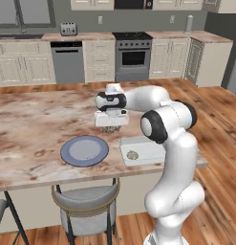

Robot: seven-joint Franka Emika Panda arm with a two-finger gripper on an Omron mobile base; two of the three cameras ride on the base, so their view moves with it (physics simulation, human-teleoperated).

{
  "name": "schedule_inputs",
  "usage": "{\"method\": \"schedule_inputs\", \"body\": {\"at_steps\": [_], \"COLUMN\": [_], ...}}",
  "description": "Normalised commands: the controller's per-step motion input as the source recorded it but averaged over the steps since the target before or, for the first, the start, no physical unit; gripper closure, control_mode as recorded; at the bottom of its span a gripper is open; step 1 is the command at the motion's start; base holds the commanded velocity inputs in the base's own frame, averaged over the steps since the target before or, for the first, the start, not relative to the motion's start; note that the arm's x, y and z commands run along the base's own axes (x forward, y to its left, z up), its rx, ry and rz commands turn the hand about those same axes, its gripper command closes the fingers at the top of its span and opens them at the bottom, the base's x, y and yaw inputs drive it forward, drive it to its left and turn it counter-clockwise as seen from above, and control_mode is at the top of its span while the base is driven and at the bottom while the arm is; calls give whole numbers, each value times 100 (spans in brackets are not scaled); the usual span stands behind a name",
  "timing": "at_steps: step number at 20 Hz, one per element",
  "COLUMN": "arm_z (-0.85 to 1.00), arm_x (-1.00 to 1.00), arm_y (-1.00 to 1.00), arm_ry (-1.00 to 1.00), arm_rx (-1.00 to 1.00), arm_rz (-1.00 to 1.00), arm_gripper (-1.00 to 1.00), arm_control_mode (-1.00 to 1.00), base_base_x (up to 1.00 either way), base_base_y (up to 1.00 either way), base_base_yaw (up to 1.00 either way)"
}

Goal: Place two dumplings into each of the tupperware containers and then place the containers in the fridge.

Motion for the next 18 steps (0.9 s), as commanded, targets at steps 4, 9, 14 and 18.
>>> {"method": "schedule_inputs", "body": {"at_steps": [4, 9, 14, 18], "arm_z": [10, -1, -18, -39], "arm_x": [-92, -60, 8, 22], "arm_y": [-100, -99, -28, -9], "arm_ry": [2, 5, 11, 3], "arm_rx": [5, 0, 0, 0], "arm_rz": [-3, 0, 2, 0], "arm_gripper": [100, 100, 100, 100], "arm_control_mode": [-100, -100, -100, -100], "base_base_x": [0, 0, 0, 0], "base_base_y": [0, 0, 0, 0], "base_base_yaw": [0, 0, 0, 0]}}
